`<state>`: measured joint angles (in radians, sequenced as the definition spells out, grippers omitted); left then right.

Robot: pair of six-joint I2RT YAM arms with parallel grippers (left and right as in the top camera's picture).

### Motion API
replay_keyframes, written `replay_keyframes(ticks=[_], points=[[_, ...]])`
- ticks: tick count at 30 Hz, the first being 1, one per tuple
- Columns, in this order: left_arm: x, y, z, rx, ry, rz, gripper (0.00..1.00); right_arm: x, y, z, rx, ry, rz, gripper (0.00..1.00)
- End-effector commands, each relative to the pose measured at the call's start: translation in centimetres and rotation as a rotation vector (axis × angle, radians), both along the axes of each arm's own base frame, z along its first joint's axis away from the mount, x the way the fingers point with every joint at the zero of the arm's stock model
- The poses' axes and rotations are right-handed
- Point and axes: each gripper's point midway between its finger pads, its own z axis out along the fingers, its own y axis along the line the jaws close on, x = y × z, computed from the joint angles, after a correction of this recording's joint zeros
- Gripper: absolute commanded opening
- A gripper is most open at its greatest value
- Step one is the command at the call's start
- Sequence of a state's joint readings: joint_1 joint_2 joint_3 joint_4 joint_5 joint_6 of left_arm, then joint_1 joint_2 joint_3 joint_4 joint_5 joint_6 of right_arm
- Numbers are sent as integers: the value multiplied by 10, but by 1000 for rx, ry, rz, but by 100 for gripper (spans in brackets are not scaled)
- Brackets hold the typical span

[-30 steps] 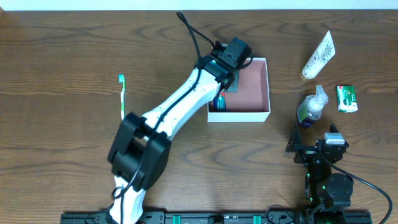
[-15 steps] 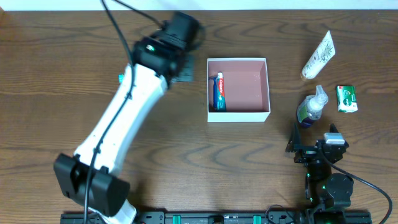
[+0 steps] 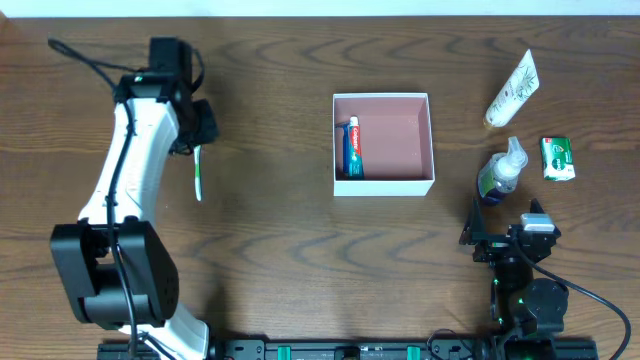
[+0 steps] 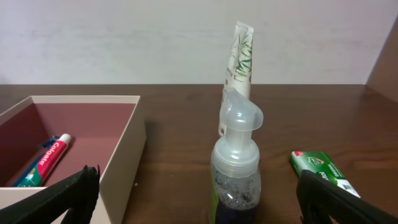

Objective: Pack container
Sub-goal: 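Move the left gripper to the green toothbrush and grasp its handle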

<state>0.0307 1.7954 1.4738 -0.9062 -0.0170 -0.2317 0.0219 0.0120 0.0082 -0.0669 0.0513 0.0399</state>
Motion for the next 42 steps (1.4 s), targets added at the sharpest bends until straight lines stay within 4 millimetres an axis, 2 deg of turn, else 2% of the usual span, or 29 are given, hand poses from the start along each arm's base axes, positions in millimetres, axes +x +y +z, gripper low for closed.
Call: replay_keyframes(ticks=[1,7,16,28,42], points=[[-7,-6,-16,-72,21,-55,37,0,1,-1,-15,1,7,99],[-10,3,-32,-64,20,-57,37,0,1,-1,-15,1,7,99],[-8,26,-49,-17,45,-82,37,0,1,-1,-15,1,7,99],[-3,28,-89,-12,106,-130,38,0,1,-1,-15,2,7,99],[-6,27,-117,-21,165,-141,38,0,1,-1,-15,1,7,99]])
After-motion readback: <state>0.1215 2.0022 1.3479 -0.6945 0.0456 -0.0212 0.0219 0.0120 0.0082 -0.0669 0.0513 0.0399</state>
